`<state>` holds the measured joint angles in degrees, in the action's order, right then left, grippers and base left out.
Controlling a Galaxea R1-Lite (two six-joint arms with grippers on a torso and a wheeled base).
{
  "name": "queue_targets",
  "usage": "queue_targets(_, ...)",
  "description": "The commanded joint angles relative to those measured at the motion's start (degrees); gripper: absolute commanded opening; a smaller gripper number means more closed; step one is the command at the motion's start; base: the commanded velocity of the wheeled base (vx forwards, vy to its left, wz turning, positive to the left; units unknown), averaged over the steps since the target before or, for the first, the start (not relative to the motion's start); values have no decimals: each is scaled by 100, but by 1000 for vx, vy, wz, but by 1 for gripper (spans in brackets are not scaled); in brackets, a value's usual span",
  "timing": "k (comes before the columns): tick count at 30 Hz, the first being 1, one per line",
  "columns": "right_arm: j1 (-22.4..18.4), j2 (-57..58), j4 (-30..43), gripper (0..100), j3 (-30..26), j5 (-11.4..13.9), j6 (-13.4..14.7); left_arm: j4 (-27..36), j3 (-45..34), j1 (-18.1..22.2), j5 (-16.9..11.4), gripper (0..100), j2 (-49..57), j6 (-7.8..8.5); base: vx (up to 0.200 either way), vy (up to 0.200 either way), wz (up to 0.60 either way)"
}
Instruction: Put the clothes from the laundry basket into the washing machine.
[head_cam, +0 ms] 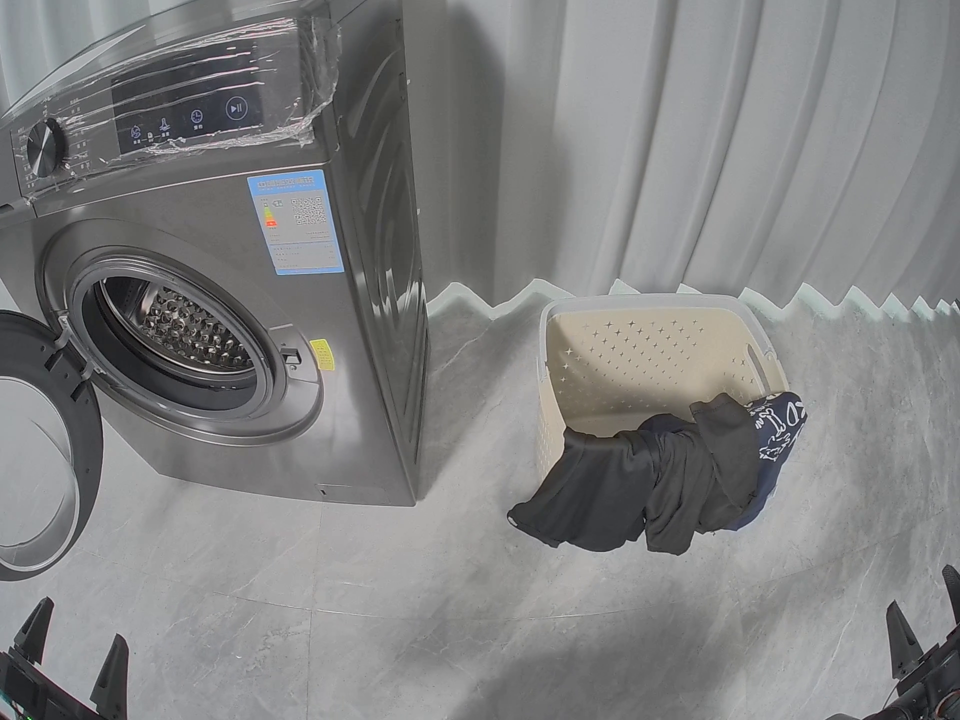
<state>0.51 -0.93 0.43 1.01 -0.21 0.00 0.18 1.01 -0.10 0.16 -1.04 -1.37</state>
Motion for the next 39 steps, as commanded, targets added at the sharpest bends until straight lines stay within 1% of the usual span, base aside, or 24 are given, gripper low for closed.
queue_targets(1, 2, 93, 1, 100, -92, 3, 0, -1, -92, 1, 2, 100, 86, -4, 0, -200, 0)
queue_targets(5, 2, 93, 1, 100, -92, -6, 0, -1, -92, 1, 2, 100, 86, -13, 0, -200, 0)
queue_targets(14, 2, 93, 1, 100, -92, 3, 0, -1, -92, 1, -7, 100, 86, 5, 0, 0, 0)
queue_targets(26, 2, 93, 1, 100, -92, -6, 0, -1, -92, 1, 2, 100, 86, -4, 0, -200, 0)
queue_targets(39, 2, 93, 10, 100, -92, 3, 0, -1, -92, 1, 2, 100, 86, 5, 0, 0, 0)
